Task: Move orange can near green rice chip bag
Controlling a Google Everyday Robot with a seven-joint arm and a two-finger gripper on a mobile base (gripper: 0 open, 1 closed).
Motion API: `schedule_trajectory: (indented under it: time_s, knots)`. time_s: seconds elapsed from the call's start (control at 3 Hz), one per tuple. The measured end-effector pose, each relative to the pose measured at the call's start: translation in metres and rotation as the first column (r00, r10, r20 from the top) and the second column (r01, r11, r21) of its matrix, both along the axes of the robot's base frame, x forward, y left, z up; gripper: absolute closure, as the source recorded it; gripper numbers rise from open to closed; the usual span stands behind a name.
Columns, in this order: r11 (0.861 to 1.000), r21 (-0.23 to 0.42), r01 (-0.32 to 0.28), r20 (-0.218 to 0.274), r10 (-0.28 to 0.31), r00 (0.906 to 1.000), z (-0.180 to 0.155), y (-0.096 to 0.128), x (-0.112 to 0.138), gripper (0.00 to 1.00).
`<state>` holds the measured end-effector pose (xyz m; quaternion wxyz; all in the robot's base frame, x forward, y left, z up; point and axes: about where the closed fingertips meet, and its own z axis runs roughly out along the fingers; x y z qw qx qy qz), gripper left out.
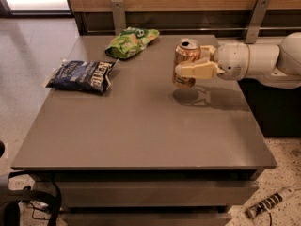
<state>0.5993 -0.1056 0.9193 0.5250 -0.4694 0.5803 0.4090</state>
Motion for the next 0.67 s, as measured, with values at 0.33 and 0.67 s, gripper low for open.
schedule_trajectory:
  time_s: [0.33, 0.67]
  knots:
    - [0.999, -0.012, 0.053, -0.017, -0.053, 0.9984, 0.009, -0.013, 0.043, 1.0]
    - [0.992, -0.015, 0.127, -0.019, -0.127, 0.9917, 0.012, -0.021, 0.081, 1.0]
